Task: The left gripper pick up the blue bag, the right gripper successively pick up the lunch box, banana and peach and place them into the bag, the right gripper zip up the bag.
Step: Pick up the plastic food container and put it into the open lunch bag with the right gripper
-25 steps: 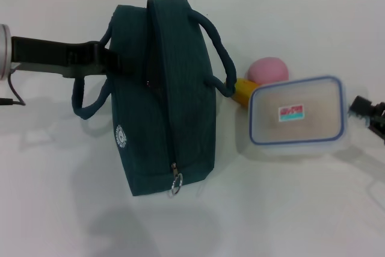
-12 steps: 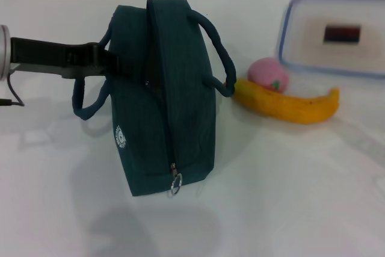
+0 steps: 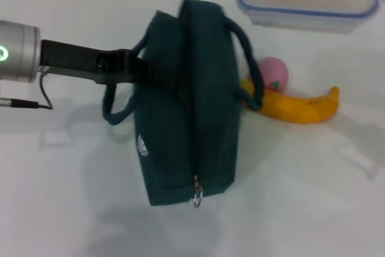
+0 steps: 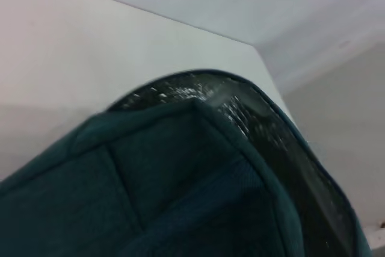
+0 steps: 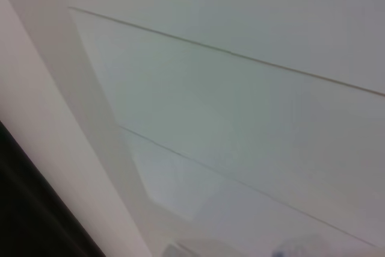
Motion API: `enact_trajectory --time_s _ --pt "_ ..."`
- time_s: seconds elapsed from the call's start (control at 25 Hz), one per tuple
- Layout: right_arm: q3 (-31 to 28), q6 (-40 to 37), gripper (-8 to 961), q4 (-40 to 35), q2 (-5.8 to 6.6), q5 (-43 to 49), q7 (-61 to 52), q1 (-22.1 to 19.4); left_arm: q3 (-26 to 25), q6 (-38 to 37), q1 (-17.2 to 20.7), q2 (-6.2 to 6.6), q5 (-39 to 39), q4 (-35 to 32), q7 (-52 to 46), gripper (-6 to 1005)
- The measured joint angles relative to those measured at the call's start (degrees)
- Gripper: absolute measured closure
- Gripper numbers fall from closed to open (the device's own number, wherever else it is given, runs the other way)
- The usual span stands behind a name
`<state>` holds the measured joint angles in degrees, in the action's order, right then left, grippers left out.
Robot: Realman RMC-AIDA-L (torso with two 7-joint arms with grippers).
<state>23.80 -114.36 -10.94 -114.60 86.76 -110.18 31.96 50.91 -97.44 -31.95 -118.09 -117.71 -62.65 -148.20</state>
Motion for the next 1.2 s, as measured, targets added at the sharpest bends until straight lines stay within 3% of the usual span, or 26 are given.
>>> enact_trajectory --time_s 0.28,0.56,0.84,1.2 --pt "2.93 8.87 850 0.33 -0.61 0.64 2.33 4.77 0.0 -0.09 -1.1 -0.04 0.34 1.36 0.99 970" --pt "12.17 19.46 843 1.8 -0.9 0.7 2.26 4.48 -3.31 0.48 -0.61 -0.04 0.47 1.36 1.88 970" --pt "13.99 22.99 835 1.76 -0.77 0.7 1.03 4.04 -4.54 0.5 -0.17 -0.3 0.49 1.33 2.67 970" --pt "15.76 23.16 826 1.5 -0.96 0.65 -1.22 10.14 -4.37 0.5 -1.36 -0.66 0.49 2.78 4.12 970"
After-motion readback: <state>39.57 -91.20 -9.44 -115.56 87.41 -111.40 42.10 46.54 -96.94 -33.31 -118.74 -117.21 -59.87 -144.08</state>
